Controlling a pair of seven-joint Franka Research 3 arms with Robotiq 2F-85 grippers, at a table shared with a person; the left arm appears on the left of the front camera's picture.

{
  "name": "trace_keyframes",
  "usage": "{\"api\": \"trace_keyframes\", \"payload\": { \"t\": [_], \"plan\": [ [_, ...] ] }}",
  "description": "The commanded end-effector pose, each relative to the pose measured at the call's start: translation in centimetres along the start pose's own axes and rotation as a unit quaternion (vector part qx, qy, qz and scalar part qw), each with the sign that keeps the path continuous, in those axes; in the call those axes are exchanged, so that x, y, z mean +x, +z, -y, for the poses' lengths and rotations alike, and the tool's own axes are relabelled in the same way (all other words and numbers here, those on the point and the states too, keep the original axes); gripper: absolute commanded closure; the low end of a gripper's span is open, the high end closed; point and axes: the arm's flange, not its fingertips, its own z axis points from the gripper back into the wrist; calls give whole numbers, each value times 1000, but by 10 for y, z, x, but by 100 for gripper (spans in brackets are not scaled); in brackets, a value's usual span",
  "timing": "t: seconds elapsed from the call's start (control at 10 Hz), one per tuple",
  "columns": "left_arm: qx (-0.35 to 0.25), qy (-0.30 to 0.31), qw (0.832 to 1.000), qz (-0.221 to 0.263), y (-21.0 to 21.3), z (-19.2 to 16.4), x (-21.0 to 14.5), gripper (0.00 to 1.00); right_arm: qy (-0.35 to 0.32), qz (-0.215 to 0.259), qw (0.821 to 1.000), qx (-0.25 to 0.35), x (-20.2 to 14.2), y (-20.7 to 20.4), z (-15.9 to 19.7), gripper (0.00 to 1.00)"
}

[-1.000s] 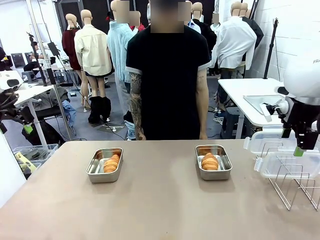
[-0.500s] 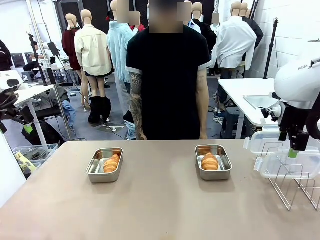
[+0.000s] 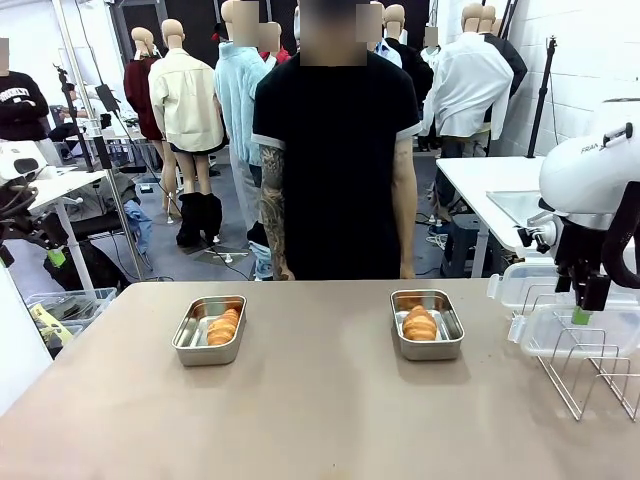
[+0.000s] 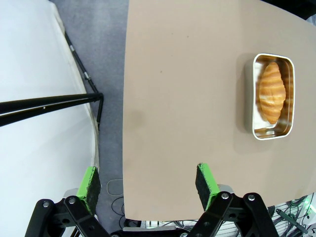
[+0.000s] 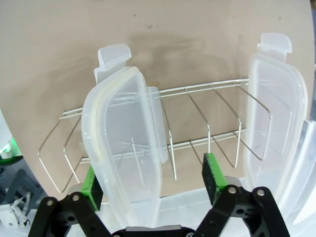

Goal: Place the bread in airtight containers.
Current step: Pick up one Airtight Container lid and hand it to the human, then release when the human grabs the Airtight Container lid.

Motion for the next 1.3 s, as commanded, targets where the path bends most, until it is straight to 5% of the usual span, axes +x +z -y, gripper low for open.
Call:
{"api": "trace_keyframes", "payload": {
  "t": [0.0,0.4,1.2],
  "plan": [
    [8,7,1000,-1,2,0,-1,0,-6,-2,1000,-10,3,-1,4,28],
    [8,7,1000,-1,2,0,-1,0,-7,-4,1000,-12,3,-1,3,100],
    [8,7,1000,-1,2,0,-1,0,2,-2,1000,-3,2,0,1,100]
  ]
}}
